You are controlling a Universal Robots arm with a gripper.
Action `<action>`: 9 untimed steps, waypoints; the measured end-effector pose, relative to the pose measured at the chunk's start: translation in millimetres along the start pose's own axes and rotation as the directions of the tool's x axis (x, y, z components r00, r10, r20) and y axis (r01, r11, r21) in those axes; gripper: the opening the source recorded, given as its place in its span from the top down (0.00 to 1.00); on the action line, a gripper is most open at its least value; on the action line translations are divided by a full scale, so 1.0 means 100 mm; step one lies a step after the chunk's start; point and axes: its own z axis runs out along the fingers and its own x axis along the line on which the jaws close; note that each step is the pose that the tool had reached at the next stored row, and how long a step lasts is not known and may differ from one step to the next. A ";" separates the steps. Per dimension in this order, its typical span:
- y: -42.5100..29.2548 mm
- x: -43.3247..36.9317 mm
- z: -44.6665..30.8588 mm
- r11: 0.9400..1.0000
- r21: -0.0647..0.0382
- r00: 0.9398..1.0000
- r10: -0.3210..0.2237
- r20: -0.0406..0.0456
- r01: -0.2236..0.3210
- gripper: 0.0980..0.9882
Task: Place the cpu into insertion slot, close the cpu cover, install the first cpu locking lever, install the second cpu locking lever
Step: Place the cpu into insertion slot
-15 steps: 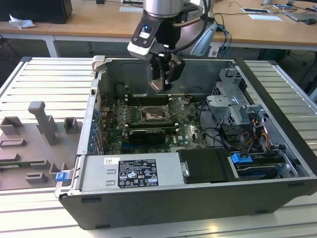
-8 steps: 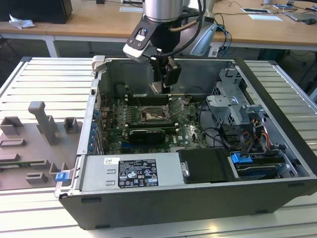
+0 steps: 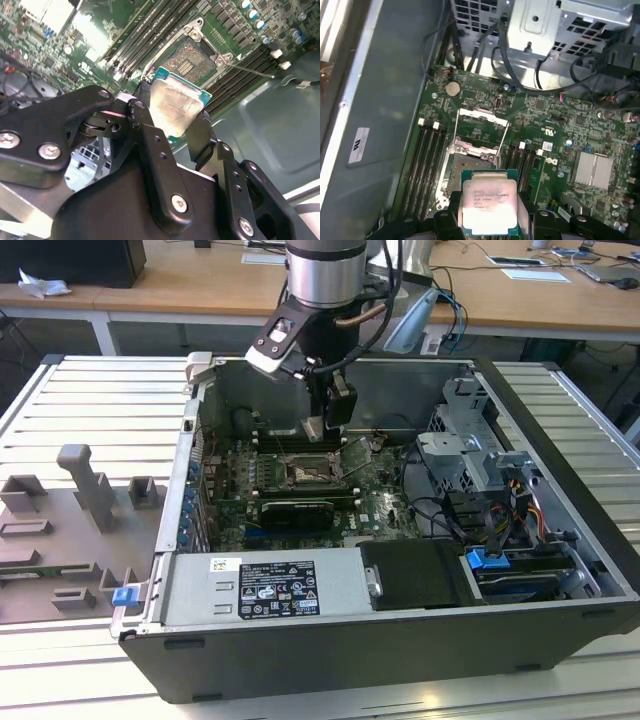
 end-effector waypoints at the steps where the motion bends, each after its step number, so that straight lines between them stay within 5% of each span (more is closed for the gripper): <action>1: -0.002 0.000 0.019 1.000 0.000 1.000 0.019 0.002 -0.019 0.52; 9: -0.014 -0.003 0.170 0.986 -0.004 0.986 0.167 0.014 -0.167 0.52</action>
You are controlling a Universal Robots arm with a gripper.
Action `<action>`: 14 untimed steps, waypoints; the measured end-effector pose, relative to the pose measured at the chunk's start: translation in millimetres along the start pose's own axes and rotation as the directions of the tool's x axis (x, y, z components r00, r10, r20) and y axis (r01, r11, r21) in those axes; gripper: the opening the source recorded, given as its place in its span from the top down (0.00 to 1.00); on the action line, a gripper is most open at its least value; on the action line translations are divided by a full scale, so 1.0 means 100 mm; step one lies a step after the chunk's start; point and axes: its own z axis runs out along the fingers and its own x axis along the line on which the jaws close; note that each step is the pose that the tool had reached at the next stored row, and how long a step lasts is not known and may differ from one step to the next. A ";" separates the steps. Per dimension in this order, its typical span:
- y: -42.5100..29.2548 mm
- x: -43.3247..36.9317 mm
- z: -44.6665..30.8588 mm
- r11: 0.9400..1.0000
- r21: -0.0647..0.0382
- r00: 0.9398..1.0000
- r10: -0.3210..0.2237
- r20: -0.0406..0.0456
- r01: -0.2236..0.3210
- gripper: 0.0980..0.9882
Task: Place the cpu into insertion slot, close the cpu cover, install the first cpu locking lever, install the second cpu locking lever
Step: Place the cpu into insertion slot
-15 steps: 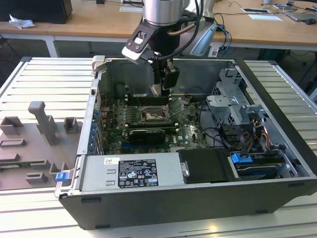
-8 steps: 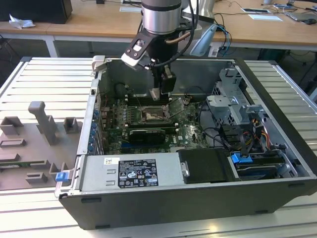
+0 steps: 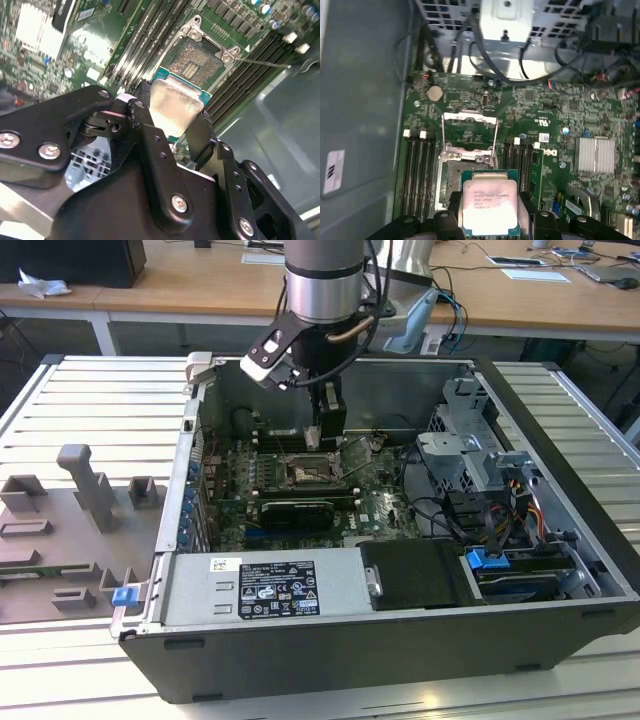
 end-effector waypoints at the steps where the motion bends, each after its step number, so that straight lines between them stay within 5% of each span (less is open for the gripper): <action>1: -0.002 0.001 0.021 1.000 0.000 1.000 0.015 0.001 -0.015 0.52; 14: -0.097 0.161 0.310 1.000 0.000 1.000 0.020 0.002 -0.020 0.52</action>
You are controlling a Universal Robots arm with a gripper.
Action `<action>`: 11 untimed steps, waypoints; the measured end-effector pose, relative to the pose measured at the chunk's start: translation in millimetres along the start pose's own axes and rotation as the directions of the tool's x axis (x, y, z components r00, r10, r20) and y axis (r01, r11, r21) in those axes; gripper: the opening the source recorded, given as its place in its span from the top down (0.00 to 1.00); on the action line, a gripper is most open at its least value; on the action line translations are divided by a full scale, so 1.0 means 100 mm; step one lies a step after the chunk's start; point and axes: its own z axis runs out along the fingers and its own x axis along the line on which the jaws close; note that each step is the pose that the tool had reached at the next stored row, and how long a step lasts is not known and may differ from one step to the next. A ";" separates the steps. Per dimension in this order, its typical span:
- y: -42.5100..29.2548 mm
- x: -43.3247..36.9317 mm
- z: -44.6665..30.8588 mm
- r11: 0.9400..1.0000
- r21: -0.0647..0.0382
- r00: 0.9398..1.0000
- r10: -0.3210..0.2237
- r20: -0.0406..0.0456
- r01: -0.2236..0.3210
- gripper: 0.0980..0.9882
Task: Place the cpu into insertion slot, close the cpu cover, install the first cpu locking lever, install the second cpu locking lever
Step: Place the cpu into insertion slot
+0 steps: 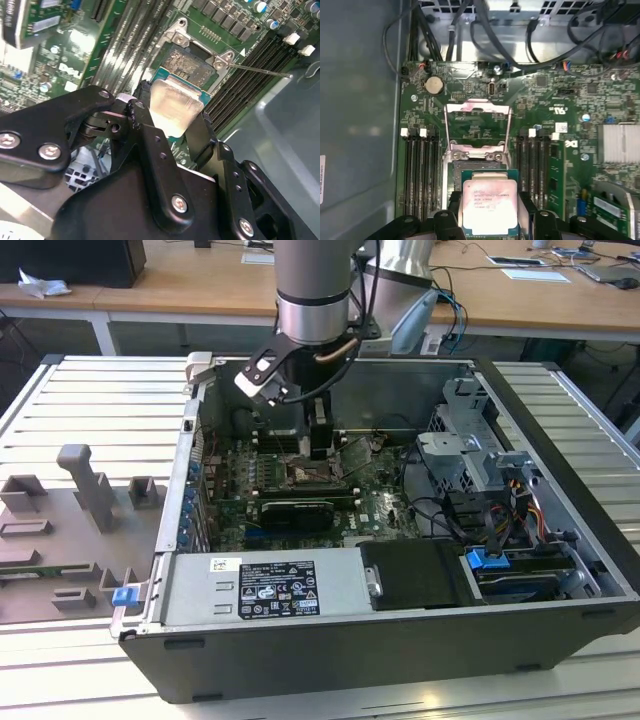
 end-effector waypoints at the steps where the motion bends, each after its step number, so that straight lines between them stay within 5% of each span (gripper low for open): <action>1: -0.005 0.012 0.019 1.000 0.000 1.000 -0.001 0.000 0.001 0.52; 11: -0.071 0.050 0.249 1.000 0.000 1.000 -0.003 0.000 0.003 0.52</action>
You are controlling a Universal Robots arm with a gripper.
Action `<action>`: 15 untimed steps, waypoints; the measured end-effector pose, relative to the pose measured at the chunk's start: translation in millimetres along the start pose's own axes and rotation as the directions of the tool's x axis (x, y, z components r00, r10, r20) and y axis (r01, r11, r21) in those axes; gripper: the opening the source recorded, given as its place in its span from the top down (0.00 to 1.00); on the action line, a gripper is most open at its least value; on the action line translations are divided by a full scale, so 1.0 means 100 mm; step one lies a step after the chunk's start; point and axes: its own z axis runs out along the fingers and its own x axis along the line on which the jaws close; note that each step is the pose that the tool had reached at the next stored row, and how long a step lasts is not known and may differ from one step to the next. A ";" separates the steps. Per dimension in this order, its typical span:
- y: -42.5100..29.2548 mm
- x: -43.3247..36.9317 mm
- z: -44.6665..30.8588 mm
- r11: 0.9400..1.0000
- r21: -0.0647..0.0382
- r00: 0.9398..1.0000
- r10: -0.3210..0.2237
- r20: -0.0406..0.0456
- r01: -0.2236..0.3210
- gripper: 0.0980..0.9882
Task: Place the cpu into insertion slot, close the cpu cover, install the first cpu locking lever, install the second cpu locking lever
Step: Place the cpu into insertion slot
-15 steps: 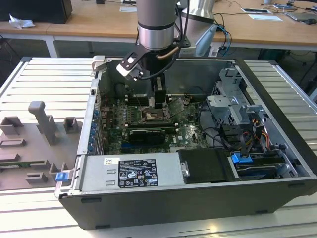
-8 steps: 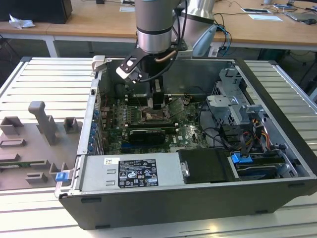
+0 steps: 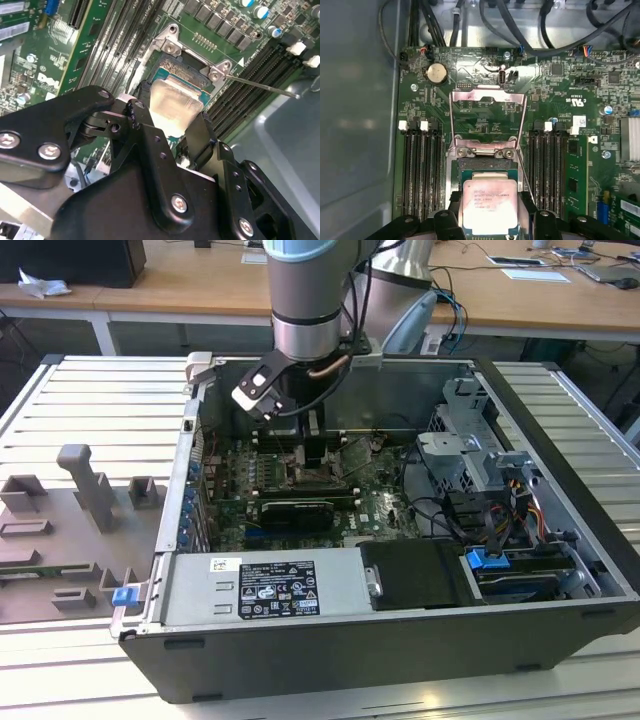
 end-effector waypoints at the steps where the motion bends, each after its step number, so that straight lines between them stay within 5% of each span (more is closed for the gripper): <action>1: -0.003 -0.001 0.029 1.000 0.000 1.000 0.000 0.000 0.000 0.52; 15: -0.008 0.034 0.200 0.999 0.005 0.999 0.036 0.003 -0.036 0.52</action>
